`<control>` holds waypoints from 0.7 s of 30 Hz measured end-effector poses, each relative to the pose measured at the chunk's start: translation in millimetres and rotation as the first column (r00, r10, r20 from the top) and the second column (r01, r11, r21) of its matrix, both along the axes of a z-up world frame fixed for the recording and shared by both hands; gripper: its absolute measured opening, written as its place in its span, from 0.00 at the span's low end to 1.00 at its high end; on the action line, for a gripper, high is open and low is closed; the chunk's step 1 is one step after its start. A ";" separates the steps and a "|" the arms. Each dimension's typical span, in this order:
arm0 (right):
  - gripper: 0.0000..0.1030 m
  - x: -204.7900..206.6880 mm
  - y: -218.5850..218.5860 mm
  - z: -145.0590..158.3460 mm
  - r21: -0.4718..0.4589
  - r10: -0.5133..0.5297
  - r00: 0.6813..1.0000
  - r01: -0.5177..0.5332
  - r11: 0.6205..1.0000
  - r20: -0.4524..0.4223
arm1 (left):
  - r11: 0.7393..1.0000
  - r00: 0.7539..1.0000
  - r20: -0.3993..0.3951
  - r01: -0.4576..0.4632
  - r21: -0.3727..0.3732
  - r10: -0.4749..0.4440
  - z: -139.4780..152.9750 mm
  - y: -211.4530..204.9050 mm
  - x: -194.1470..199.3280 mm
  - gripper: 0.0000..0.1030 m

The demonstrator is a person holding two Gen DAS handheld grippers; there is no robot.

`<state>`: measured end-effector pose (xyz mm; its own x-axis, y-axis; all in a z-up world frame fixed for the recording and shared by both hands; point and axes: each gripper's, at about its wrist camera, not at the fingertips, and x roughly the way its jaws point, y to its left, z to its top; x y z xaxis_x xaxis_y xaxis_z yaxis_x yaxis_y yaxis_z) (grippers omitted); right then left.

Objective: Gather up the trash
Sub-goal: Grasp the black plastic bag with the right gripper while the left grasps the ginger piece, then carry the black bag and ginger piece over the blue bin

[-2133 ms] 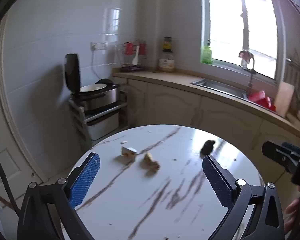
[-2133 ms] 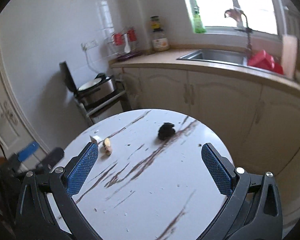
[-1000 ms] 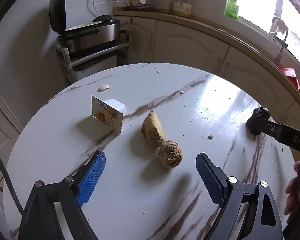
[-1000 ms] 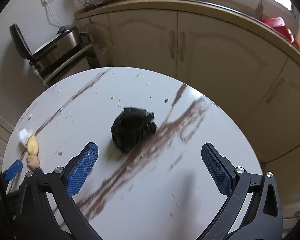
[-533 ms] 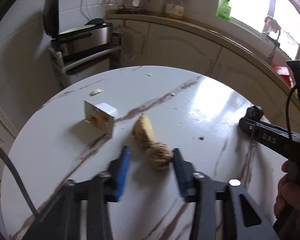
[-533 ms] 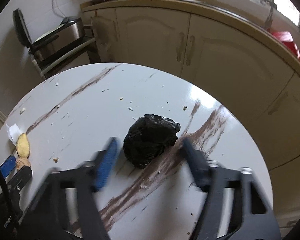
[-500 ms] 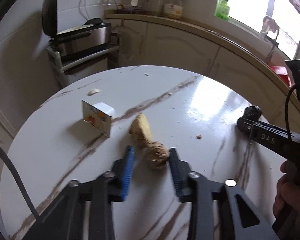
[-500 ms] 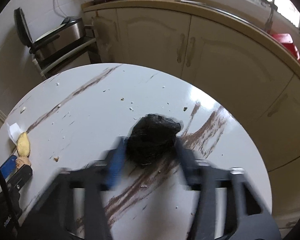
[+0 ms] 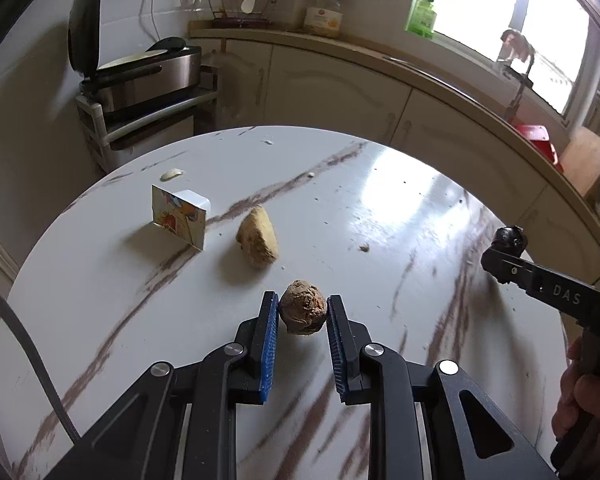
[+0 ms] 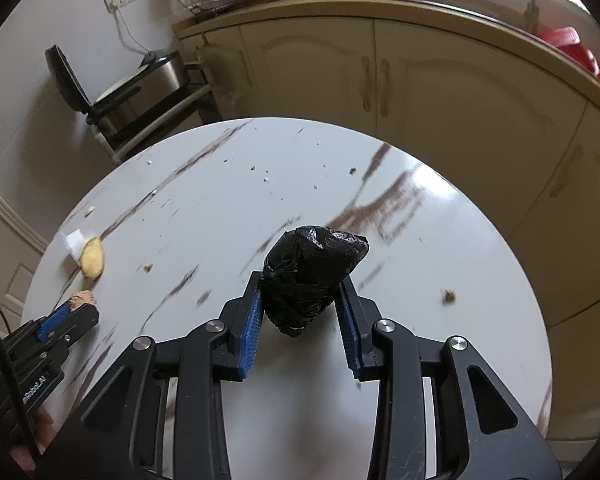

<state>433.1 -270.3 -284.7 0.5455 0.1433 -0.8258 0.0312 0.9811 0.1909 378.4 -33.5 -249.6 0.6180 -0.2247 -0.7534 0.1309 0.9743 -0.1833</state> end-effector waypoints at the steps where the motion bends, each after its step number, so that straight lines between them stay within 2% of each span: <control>1: 0.32 -2.7 -0.7 0.5 0.002 0.001 1.000 -0.001 1.000 0.001 | 1.000 1.000 0.003 0.004 0.004 -0.004 1.4 -1.6 -3.5 0.19; 8: 0.32 -32.4 -2.9 10.9 0.026 0.022 1.000 -0.022 0.999 0.018 | 0.998 0.998 0.034 0.046 0.037 -0.048 18.0 -22.9 -31.0 0.19; 14: 0.32 -73.0 -15.7 26.9 0.088 0.034 0.998 -0.038 0.995 0.049 | 0.995 0.993 0.074 0.086 0.055 -0.090 32.9 -48.7 -69.3 0.19; 21: 0.32 -128.3 -48.2 53.0 0.128 -0.001 0.993 -0.014 0.992 0.119 | 0.981 0.975 0.123 0.177 0.083 -0.187 55.8 -94.3 -117.2 0.19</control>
<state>304.8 -318.5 -231.8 0.6370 0.2476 -0.7300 -0.0051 0.9483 0.3172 261.2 -127.8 -193.8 0.6648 -0.2915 -0.6878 0.3253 0.9418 -0.0848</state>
